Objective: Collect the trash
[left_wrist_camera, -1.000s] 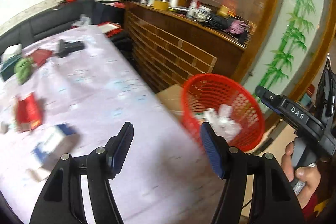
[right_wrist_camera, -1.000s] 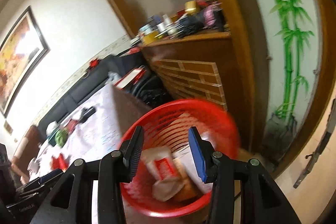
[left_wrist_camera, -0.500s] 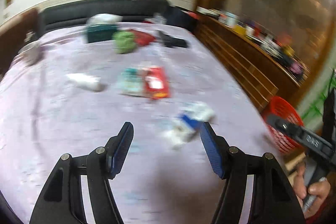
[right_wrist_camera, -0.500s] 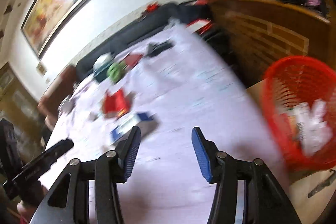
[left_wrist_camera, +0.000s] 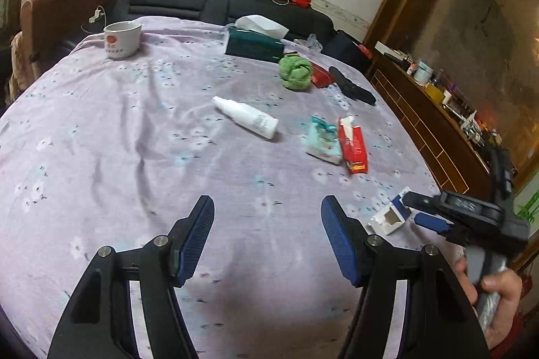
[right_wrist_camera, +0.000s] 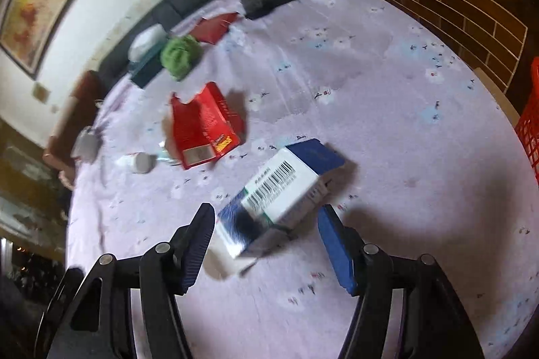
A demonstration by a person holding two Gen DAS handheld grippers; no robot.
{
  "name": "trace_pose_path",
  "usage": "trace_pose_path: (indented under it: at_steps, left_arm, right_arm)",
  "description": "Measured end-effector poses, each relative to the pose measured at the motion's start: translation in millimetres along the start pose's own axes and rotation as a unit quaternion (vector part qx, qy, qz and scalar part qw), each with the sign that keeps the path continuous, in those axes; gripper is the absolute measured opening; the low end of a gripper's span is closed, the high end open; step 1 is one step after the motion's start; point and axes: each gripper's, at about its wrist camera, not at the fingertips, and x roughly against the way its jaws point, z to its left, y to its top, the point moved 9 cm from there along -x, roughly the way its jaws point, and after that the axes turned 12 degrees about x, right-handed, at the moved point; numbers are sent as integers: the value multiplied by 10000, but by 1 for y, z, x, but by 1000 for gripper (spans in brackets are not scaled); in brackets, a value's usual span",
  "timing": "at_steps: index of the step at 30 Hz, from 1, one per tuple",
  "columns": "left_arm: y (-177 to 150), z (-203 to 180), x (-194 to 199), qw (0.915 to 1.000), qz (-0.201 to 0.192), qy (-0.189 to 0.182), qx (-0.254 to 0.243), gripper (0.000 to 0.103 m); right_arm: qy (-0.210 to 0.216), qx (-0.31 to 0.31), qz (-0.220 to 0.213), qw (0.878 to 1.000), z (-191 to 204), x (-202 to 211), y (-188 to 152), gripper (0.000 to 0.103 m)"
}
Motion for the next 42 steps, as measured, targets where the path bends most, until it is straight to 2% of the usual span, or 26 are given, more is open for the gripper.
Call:
trace_pose_path:
  at_steps: [3,6,8,9,11,15,18,21,23,25,26,29,31,34,36,38,39,42]
  left_arm:
    - [0,11,-1,10000,47,17,67,65]
    - [4,18,-3,9998,71,84,156,65]
    - [8,22,-5,9997,75,141,198,65]
    - [10,24,-6,9995,66,189,229,65]
    - [17,26,-9,9991,91,266,326,65]
    - [31,18,-21,9976,173,285,605,65]
    - [44,10,-35,9950,281,302,909,65]
    - [57,1,-51,9916,355,386,1178,65]
    - [67,-3,-68,9886,385,606,1320,65]
    - [74,-7,-84,9868,435,671,1407,65]
    - [77,-8,-99,9842,524,815,1480,64]
    - [79,-9,-129,9771,679,911,1801,64]
    - [84,-7,-142,9752,642,1144,1782,64]
    - [90,-6,-160,9738,602,1299,1765,62]
    - [91,-3,-170,9728,632,1420,1715,51]
    - [89,1,-181,9723,734,1512,1626,45]
    - [90,3,-182,9736,662,1545,1547,42]
    - [93,6,-184,9767,574,1605,1301,39]
  right_arm:
    - [-451,321,116,9984,11,-15,9,68]
    - [-866,1010,295,9907,26,-31,10,65]
    - [-947,1237,308,9873,29,-36,6,53]
    - [-938,1306,271,9866,28,-36,6,38]
    - [-737,1229,179,9895,27,-33,6,37]
    - [-542,1161,-569,9901,23,-10,26,38]
    - [-364,1167,-1105,9863,20,3,46,38]
    - [-401,1170,-1565,9799,13,10,56,38]
    - [-337,1162,-1810,9760,12,13,54,38]
    - [-320,1158,-1802,9763,9,12,52,38]
    - [-195,1089,-1838,9767,7,14,53,38]
    - [-119,1022,-1981,9748,3,20,54,38]
    - [-75,986,-2042,9739,2,23,55,38]
    - [-17,1021,-2026,9739,4,23,52,38]
    - [9,1081,-2037,9730,8,24,51,38]
    - [19,1153,-2073,9715,11,26,51,38]
    - [26,1173,-2094,9708,13,27,50,38]
    - [34,1231,-2112,9696,16,28,49,38]
